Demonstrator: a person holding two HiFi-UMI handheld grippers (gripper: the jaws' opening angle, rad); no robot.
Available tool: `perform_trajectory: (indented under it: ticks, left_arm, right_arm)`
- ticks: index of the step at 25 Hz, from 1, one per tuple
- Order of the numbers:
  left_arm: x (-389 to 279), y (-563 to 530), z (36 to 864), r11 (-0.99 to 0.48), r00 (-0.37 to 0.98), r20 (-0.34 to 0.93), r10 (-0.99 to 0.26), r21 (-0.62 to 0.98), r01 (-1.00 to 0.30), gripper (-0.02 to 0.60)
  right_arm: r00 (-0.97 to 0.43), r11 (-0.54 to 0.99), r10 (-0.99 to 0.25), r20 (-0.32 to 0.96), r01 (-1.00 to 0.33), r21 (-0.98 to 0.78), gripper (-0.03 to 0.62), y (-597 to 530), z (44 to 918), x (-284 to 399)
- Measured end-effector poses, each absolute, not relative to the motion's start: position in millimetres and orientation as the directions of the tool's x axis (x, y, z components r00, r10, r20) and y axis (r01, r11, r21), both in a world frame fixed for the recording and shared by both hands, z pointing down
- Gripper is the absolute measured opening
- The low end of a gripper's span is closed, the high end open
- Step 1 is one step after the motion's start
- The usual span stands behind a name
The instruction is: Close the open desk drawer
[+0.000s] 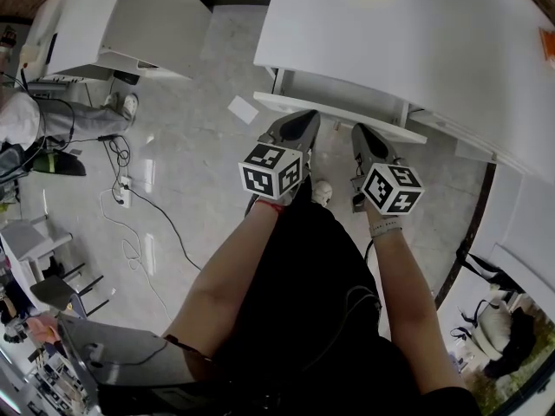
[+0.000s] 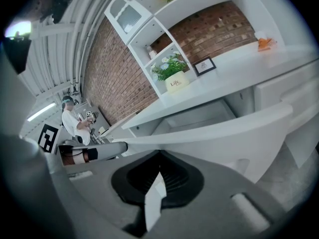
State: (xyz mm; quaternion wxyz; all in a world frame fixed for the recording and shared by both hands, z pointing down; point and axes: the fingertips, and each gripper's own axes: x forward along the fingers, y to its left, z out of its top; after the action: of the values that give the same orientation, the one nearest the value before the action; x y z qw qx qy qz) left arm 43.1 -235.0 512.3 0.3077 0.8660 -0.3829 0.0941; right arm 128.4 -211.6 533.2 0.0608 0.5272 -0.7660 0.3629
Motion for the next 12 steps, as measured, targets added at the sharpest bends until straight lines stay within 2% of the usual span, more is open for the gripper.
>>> perform_trajectory:
  ticks: [12]
  left_arm:
    - [46.1, -244.6, 511.0, -0.521, 0.694, 0.396, -0.601, 0.464, -0.717, -0.002]
  right_arm:
    - [-0.429, 0.173, -0.769, 0.474, -0.853, -0.493, 0.000, -221.7, 532.0, 131.3]
